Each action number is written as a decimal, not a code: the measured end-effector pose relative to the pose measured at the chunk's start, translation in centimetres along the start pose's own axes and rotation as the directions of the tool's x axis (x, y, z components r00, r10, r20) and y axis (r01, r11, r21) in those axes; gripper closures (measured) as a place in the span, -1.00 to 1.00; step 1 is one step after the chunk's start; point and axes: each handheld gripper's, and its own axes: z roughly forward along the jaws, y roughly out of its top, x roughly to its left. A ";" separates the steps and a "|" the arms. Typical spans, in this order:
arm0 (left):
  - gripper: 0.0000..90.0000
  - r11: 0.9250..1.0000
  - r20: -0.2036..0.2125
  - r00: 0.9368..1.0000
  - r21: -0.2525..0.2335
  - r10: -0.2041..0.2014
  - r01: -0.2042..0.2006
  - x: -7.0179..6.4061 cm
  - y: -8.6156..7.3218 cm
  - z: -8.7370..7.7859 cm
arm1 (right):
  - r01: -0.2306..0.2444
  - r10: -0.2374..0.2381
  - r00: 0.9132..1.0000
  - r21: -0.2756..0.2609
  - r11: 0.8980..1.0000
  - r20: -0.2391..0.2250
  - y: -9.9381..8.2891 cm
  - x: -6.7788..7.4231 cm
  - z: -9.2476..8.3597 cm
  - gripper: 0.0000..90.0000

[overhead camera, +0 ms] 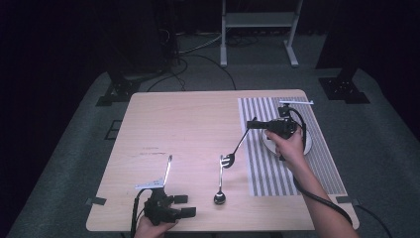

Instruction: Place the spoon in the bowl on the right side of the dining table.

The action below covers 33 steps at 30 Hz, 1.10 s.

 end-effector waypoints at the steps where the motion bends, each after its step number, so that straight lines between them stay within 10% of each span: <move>1: -0.89 1.000 0.000 1.000 0.000 -0.003 0.003 0.0 0.0 0.0 | -0.004 0.004 1.000 -0.006 1.000 0.007 0.1 -0.2 -0.3 0.97; 17: -0.89 1.000 0.005 1.000 0.001 -0.002 0.002 0.0 0.0 0.2 | -0.061 0.073 0.991 -0.112 0.992 0.111 1.2 -3.0 -5.0 0.97; 33: -0.89 1.000 0.008 1.000 0.000 0.000 0.000 0.0 -0.1 0.2 | -0.126 0.169 0.972 -0.241 0.962 0.166 1.6 -5.7 -8.8 0.97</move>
